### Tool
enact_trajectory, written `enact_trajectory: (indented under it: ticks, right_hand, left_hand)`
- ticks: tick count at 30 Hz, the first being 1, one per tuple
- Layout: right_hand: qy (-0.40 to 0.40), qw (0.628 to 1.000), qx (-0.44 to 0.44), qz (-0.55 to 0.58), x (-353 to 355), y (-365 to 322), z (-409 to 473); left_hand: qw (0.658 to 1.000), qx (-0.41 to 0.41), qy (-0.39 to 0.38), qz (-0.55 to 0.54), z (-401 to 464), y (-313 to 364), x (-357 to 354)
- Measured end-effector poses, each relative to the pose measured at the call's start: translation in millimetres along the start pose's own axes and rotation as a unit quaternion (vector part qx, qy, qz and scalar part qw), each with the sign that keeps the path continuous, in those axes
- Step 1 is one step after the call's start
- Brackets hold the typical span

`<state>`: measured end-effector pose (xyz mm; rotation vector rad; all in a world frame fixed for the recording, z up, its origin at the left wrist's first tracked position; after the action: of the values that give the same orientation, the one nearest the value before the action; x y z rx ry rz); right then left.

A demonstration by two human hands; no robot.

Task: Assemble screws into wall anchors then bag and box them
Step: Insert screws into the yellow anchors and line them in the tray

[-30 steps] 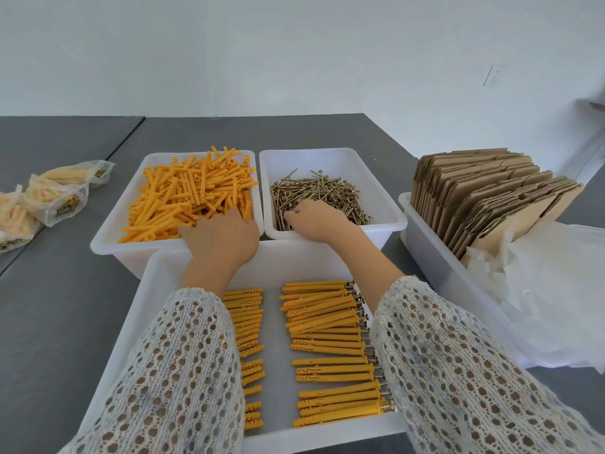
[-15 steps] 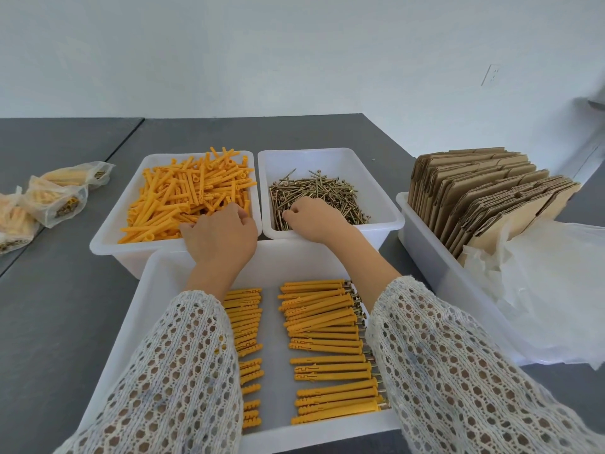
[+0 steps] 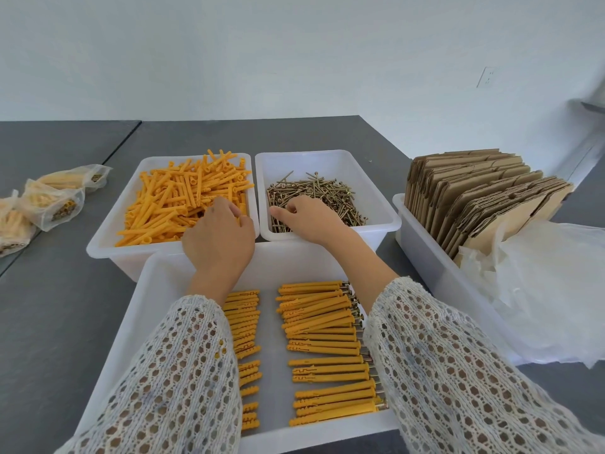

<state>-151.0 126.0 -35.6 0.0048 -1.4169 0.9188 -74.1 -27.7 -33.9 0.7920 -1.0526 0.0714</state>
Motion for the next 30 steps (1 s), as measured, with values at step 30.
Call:
enact_trajectory:
  ticks: [30]
  right_hand:
    - [0.009, 0.999, -0.032, -0.029, 3.8, -0.3, -2.8]
  left_hand:
    - [0.995, -0.037, 0.081, -0.046, -6.0, 0.2, -0.1]
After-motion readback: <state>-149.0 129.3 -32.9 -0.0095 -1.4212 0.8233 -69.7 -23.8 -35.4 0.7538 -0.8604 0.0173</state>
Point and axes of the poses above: each hand's wrist, its own z-axis towards the middle knuckle, its own x-axis out of the back of the hand, y = z × x, the point moved 3 cm from there along z, towards the middle knuckle, and after that the axes turned 14 degrees about x, right-handed, at the moved point
